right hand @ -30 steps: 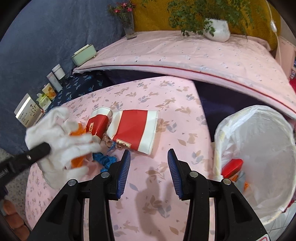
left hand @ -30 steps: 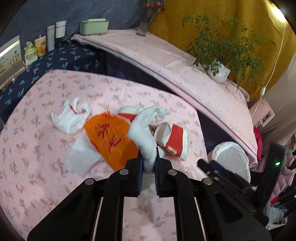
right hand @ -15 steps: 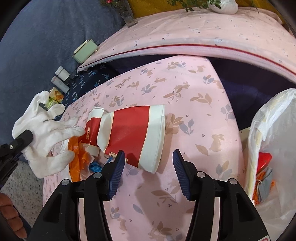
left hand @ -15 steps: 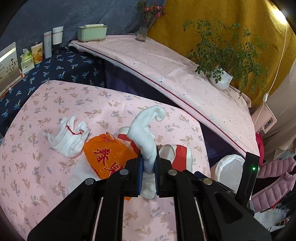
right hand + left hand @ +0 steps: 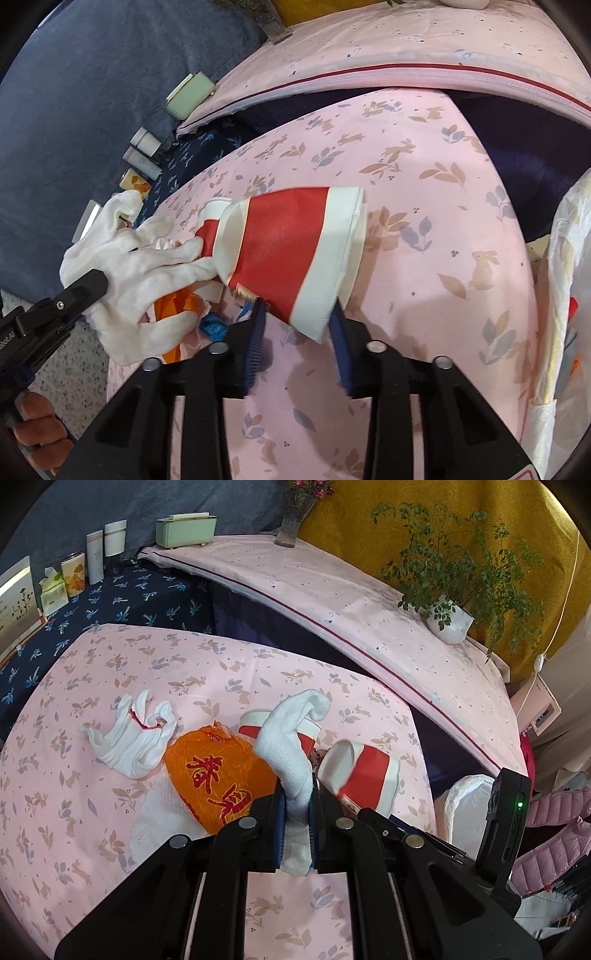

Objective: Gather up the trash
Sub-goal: 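Grasp the red-and-white paper cup with the right tool and lift it toward the bin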

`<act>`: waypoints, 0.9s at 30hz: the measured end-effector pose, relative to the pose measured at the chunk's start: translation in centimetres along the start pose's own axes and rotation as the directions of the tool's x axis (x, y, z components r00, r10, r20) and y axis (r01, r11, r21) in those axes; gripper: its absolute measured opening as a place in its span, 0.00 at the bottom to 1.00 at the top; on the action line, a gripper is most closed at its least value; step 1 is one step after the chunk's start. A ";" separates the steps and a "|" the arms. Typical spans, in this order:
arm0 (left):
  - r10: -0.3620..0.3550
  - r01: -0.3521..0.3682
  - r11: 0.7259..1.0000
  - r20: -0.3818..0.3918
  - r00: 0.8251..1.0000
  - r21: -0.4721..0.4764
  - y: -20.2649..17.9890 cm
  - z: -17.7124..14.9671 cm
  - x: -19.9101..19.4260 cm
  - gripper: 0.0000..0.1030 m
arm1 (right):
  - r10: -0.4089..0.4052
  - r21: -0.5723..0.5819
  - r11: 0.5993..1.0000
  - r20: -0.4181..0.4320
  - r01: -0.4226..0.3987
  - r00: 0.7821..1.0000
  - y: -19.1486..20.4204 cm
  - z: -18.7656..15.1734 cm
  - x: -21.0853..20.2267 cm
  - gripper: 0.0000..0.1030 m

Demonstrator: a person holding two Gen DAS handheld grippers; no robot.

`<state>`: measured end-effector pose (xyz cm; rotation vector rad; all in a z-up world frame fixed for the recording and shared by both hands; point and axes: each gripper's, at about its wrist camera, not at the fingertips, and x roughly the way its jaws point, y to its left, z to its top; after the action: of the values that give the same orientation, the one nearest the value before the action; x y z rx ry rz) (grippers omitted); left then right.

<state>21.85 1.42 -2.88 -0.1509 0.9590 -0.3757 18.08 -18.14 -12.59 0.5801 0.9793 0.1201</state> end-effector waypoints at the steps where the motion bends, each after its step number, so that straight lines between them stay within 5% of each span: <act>1: 0.002 -0.002 1.000 -0.001 1.000 0.003 0.0 -0.1 0.0 0.10 | 0.003 -0.006 1.000 -0.002 -0.003 1.000 0.2 -0.1 0.0 0.20; 8: 0.002 -0.002 1.000 -0.002 1.000 0.011 -0.6 -0.4 -0.2 0.10 | -0.006 -0.048 0.999 0.027 0.007 1.000 1.7 -0.8 -1.5 0.04; 18: -0.046 0.043 0.996 0.028 0.999 0.084 -5.0 -0.7 -2.3 0.10 | -0.106 -0.090 0.989 0.138 0.119 0.985 3.0 -0.9 -7.7 0.04; 27: -0.125 0.116 0.976 0.039 0.991 0.185 -11.2 -1.2 -4.0 0.10 | -0.225 -0.027 0.971 0.244 0.239 0.943 0.9 -1.4 -14.4 0.04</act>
<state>16.03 -7.39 2.80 -0.0513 0.8626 -0.5671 8.94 -21.81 -1.94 0.4120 0.7990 -0.1304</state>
